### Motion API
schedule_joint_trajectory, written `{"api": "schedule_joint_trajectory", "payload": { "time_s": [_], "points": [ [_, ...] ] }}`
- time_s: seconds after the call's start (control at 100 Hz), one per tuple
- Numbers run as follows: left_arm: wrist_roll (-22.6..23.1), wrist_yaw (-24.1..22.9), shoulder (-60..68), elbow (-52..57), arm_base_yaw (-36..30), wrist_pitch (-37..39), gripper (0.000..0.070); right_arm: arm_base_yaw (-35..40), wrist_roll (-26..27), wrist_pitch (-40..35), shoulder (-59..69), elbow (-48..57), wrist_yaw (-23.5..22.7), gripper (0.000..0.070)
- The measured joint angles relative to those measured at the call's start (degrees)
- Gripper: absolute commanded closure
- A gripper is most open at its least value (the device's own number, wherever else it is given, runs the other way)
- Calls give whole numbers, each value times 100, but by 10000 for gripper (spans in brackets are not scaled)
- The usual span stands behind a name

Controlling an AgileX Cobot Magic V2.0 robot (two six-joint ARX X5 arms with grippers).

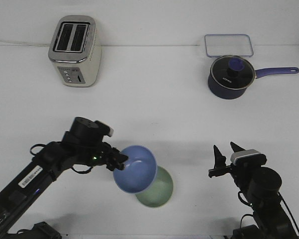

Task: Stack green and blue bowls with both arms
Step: 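Carry the blue bowl over the green bowl and lower it inside, then open the left gripper and lift it away from the stacked bowls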

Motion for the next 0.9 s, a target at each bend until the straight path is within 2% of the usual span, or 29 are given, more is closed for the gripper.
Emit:
{"api": "schedule_joint_trajectory", "payload": {
  "time_s": [0.13, 0.26, 0.53, 0.66, 0.7, 0.78, 0.81, 0.84, 0.9],
  "points": [
    [-256, -433, 400, -26, -758, 293, 686, 0, 0, 0, 0, 0, -2, 291],
    [-326, -514, 789, -26, -1185, 420, 686, 0, 0, 0, 0, 0, -2, 291],
    [-339, -1062, 1311, -26, -1453, 442, 686, -2, 0, 0, 0, 0, -2, 291],
    [-339, -1095, 1364, -26, -1453, 511, 672, -2, 0, 0, 0, 0, -2, 291],
    [-339, -1093, 1364, -26, -1464, 592, 595, -2, 0, 0, 0, 0, -2, 291],
    [-345, -1091, 1364, -26, -1473, 732, 303, -2, 0, 0, 0, 0, -2, 290],
    [-348, -1088, 1364, -17, -1473, 732, 226, -2, 0, 0, 0, 0, -2, 291],
    [-348, -1086, 1364, -11, -1473, 726, 189, -2, 0, 0, 0, 0, -2, 291],
    [-345, -1086, 1364, 37, -1475, 702, 190, -2, 0, 0, 0, 0, -2, 290]
  ]
}}
